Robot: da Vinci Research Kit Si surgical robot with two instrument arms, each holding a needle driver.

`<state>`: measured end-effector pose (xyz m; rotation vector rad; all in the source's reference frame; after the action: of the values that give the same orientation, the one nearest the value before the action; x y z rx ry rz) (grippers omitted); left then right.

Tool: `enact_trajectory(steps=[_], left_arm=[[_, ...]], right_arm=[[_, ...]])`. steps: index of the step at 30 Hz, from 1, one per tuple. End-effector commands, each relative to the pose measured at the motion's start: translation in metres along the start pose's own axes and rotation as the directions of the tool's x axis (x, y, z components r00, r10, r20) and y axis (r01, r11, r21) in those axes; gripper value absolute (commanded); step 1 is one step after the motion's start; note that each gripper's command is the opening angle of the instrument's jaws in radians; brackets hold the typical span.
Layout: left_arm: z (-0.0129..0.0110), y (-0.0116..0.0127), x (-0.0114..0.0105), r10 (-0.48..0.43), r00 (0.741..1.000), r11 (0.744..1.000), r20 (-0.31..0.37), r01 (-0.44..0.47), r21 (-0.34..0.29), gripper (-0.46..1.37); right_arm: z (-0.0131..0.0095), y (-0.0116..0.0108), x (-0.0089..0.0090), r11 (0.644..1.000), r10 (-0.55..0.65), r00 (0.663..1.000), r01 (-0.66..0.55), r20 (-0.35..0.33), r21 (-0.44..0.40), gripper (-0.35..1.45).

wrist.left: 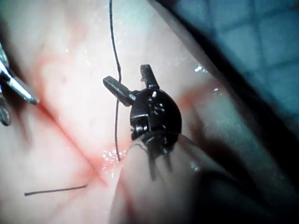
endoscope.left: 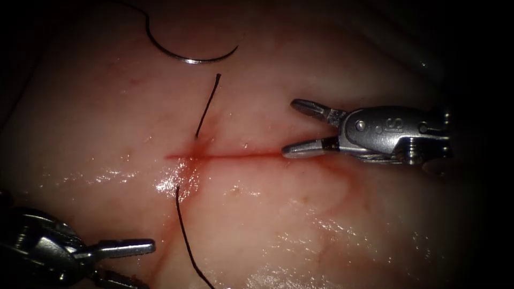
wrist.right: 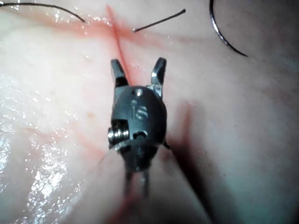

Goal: Wound Closure
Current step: Pick up the suture with the left gripper

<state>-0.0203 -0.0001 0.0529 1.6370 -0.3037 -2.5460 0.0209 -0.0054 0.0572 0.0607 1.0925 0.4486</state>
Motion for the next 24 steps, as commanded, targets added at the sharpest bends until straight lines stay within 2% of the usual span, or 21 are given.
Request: enact_trajectory(steps=[1,3,11,12,14,16,18,19,20,21,24], left_arm=[[0.0003,0.0001,0.0001,0.008,1.0,1.0,0.008,-0.008,0.004,0.44],[0.0016,0.0006,0.0007,0.02,0.999,1.0,0.037,-0.021,0.023,0.48],[0.0052,0.0031,0.0022,0.031,0.997,0.998,0.071,-0.034,0.051,0.55],[0.0058,0.0032,0.0025,0.03,0.997,0.998,0.075,-0.034,0.055,0.65],[0.0062,0.0032,0.0028,0.034,0.996,0.997,0.078,-0.039,0.06,0.67],[0.0068,0.0028,0.0033,0.028,0.997,0.996,0.071,-0.034,0.084,0.6],[0.0074,0.0027,0.0035,0.021,0.997,0.996,0.074,-0.027,0.088,0.35],[0.0077,0.0027,0.0035,0.027,0.997,0.996,0.076,-0.033,0.089,0.2],[0.0079,0.0027,0.0035,0.032,0.996,0.995,0.078,-0.039,0.089,-0.22],[0.008,0.0027,0.0035,0.038,0.996,0.995,0.079,-0.045,0.089,-0.35],[0.0081,0.0025,0.003,0.062,0.995,0.994,0.08,-0.069,0.087,-0.35]], right_arm=[[0.0,0.0,0.0,1.0,-0.001,1.0,0.001,-0.001,0.004,1.3],[0.0,-0.0004,-0.0004,1.0,-0.005,1.0,0.005,-0.003,0.003,1.3],[0.0002,-0.0009,-0.0012,1.0,-0.014,1.0,0.014,0.0,0.005,1.29],[0.0002,-0.001,-0.0014,1.0,-0.015,1.0,0.015,0.002,0.006,1.28],[0.0002,-0.0011,-0.0015,1.0,-0.017,1.0,0.017,0.001,0.005,1.28],[0.0002,-0.0014,-0.0018,1.0,-0.02,1.0,0.02,0.001,0.007,1.28],[0.0001,-0.0017,-0.002,1.0,-0.023,1.0,0.023,0.002,0.008,1.28],[0.0001,-0.0018,-0.0021,1.0,-0.024,1.0,0.024,0.003,0.01,1.29],[0.0,-0.0021,-0.0022,1.0,-0.026,1.0,0.026,0.004,0.012,1.29],[0.0,-0.0022,-0.0022,1.0,-0.027,1.0,0.027,0.003,0.012,1.29],[-0.0003,-0.0028,-0.0023,0.999,-0.031,1.0,0.031,0.003,0.019,1.28]])
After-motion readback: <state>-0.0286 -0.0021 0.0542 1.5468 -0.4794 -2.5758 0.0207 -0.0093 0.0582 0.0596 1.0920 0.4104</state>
